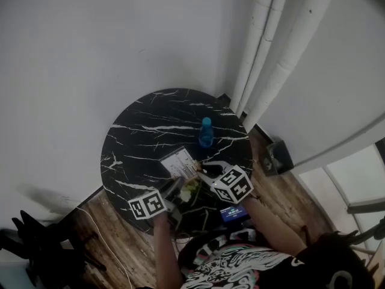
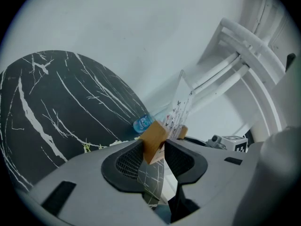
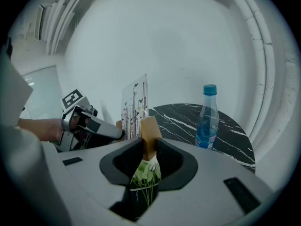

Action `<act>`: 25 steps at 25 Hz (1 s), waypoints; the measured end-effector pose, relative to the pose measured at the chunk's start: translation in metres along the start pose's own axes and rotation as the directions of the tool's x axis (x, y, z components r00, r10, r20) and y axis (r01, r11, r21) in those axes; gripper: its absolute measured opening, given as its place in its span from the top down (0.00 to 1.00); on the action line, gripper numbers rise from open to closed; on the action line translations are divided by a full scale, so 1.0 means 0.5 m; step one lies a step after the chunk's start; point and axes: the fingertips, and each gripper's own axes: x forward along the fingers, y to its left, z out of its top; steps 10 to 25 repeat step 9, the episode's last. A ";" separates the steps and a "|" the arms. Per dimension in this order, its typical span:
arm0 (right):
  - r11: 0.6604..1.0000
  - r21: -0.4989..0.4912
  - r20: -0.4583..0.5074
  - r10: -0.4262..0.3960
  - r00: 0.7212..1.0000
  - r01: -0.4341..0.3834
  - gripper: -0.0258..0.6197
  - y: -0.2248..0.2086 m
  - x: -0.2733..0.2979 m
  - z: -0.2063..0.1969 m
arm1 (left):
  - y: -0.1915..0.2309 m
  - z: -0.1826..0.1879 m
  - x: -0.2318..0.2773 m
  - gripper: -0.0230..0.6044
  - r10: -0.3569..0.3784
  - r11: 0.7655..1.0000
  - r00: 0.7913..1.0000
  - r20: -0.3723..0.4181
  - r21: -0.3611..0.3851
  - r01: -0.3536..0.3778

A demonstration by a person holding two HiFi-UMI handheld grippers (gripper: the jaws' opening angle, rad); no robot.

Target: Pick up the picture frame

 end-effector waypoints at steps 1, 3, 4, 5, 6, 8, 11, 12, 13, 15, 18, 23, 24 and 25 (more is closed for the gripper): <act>1.000 0.002 -0.001 -0.001 1.000 0.001 0.82 -0.001 -0.001 -0.001 | -0.001 -0.001 0.001 0.73 -0.002 1.000 1.000 -0.001 0.000 0.002; 1.000 0.005 0.000 -0.002 1.000 0.002 0.82 -0.003 -0.003 -0.003 | -0.002 -0.001 0.003 0.73 -0.005 1.000 1.000 -0.003 0.002 0.005; 1.000 0.006 0.001 -0.003 1.000 0.003 0.82 -0.004 -0.003 -0.003 | -0.003 -0.001 0.003 0.73 -0.006 1.000 1.000 -0.003 0.004 0.006; 1.000 0.006 0.001 -0.004 1.000 0.004 0.82 -0.004 -0.002 -0.003 | -0.002 -0.001 0.004 0.73 -0.007 1.000 1.000 -0.003 0.004 0.007; 1.000 0.006 0.001 -0.005 1.000 0.005 0.82 -0.004 -0.002 -0.003 | -0.002 -0.001 0.004 0.73 -0.007 1.000 1.000 -0.002 0.004 0.007; 1.000 0.007 0.001 -0.007 1.000 0.007 0.82 -0.003 -0.002 -0.004 | 0.000 -0.002 0.004 0.73 -0.008 1.000 1.000 -0.002 0.001 0.008; 1.000 0.008 0.001 -0.008 1.000 0.008 0.82 -0.003 -0.002 -0.005 | 0.000 -0.003 0.004 0.73 -0.009 1.000 1.000 -0.003 0.000 0.009; 1.000 0.008 0.001 -0.008 1.000 0.008 0.82 -0.003 -0.002 -0.005 | 0.000 -0.003 0.004 0.73 -0.009 1.000 1.000 -0.003 0.000 0.009; 1.000 0.008 0.001 -0.008 1.000 0.008 0.82 -0.003 -0.002 -0.005 | 0.000 -0.003 0.004 0.73 -0.009 1.000 1.000 -0.003 0.000 0.009; 1.000 0.008 0.001 -0.008 1.000 0.008 0.82 -0.003 -0.002 -0.005 | 0.000 -0.003 0.004 0.73 -0.009 1.000 1.000 -0.003 0.000 0.009; 1.000 0.008 0.001 -0.008 1.000 0.008 0.82 -0.003 -0.002 -0.005 | 0.000 -0.003 0.004 0.73 -0.009 1.000 1.000 -0.003 0.000 0.009; 1.000 0.008 0.001 -0.008 1.000 0.008 0.82 -0.003 -0.002 -0.005 | 0.000 -0.003 0.004 0.73 -0.009 1.000 1.000 -0.003 0.000 0.009; 1.000 0.008 0.001 -0.008 1.000 0.008 0.82 -0.003 -0.002 -0.005 | 0.000 -0.003 0.004 0.73 -0.009 1.000 1.000 -0.003 0.000 0.009; 1.000 0.008 0.001 -0.008 1.000 0.008 0.82 -0.003 -0.002 -0.005 | 0.000 -0.003 0.004 0.73 -0.009 1.000 1.000 -0.003 0.000 0.009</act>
